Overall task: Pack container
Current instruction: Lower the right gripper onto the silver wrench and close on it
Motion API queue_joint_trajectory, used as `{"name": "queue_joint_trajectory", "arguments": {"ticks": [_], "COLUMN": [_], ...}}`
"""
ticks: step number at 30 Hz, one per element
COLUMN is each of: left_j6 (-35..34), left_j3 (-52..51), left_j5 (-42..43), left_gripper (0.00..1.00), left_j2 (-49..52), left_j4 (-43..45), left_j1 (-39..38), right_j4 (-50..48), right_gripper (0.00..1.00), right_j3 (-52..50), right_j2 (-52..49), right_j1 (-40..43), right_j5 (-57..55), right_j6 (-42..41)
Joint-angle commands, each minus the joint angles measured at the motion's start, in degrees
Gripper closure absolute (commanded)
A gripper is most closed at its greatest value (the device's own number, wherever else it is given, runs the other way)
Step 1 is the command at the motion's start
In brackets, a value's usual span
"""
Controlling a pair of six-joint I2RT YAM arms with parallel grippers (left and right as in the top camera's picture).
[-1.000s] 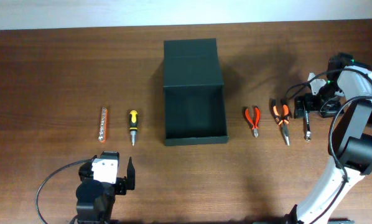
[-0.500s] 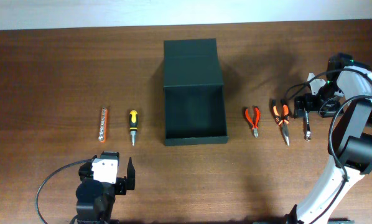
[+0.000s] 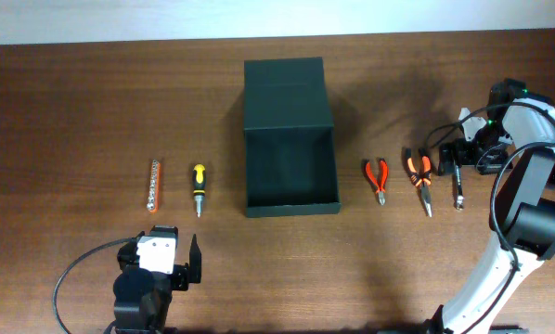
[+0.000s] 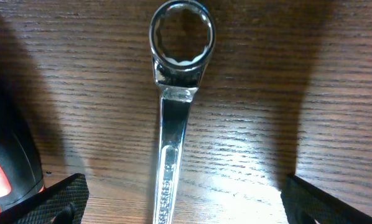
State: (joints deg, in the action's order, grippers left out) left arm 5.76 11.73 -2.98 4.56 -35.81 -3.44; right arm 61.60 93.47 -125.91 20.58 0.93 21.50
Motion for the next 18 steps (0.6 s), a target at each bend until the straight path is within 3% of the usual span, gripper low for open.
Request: {"name": "queue_joint_trajectory", "arguments": {"ticks": [1, 18], "left_j6": [-0.5, -0.5], "left_j3": [1.1, 1.1], "left_j5": [0.6, 0.6], "left_gripper": [0.01, 0.01], "left_j2": [0.0, 0.0], "left_j4": [0.0, -0.1], "left_j1": [-0.2, -0.2], "right_j4": [-0.4, -1.0], "right_gripper": [0.01, 0.01], "right_j3": [-0.7, -0.7], "right_j2": [-1.2, -1.2], "right_j1": [-0.3, -0.3], "right_j5": [0.5, 2.5], "right_j6": [0.5, -1.4]}}
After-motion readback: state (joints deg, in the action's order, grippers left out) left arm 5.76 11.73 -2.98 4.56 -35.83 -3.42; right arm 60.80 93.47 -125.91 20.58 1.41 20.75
